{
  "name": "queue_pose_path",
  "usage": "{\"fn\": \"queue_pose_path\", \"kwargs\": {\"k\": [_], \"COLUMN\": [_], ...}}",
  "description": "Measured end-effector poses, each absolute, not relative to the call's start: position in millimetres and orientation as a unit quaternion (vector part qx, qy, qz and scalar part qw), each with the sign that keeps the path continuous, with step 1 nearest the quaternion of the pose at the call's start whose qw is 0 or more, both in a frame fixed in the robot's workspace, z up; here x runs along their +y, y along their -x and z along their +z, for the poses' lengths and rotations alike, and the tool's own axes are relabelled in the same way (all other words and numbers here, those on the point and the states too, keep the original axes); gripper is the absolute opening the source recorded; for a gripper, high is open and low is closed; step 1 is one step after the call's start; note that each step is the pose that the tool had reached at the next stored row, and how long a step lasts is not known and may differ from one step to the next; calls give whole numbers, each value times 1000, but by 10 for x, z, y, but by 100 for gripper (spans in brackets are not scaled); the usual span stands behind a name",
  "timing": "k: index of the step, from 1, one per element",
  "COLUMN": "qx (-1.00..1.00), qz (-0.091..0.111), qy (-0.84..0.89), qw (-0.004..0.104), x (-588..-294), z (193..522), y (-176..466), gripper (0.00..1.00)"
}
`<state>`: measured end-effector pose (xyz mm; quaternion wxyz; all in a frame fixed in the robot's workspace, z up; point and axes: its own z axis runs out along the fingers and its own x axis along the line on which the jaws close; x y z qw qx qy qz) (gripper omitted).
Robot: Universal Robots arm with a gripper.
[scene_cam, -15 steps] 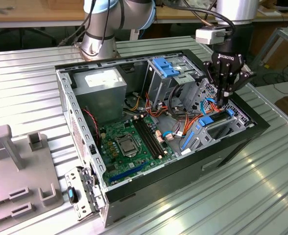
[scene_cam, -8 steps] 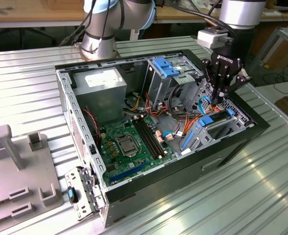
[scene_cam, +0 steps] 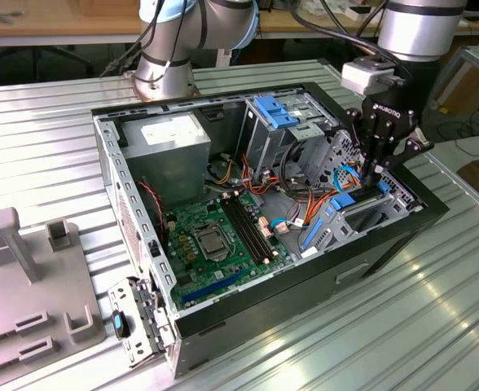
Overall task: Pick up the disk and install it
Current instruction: 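Insert the second disk wire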
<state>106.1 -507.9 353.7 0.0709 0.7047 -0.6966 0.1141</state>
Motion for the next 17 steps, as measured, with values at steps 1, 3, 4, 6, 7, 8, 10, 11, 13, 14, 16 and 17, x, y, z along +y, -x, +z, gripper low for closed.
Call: {"fn": "queue_pose_path", "kwargs": {"k": [1,3,4,6,7,8,10,11,13,14,16,17], "qx": [-697,-698,-699,-699,-699,-699,-700,-700,-700,-698,-690,-686], "qz": [111,105,103,102,102,102,101,99,99,99,100,100], "qy": [-705,-706,-706,-706,-706,-706,-706,-706,-706,-708,-716,-720], "qw": [67,59,57,52,51,51,48,45,43,42,41,40], "x": [-5083,-5091,-5096,-5145,-5158,-5159,-5160,-5160,-5159,-5160,-5163,-5163], "z": [3535,3533,3531,3511,3496,3489,3480,3472,3467,3465,3463,3462], "y": [-1061,-1062,-1062,-1062,-1062,-1062,-1062,-1061,-1062,-1062,-1061,-1061], "gripper": [16,16,16,16,16,16,16,16,16,16,16,16]}}
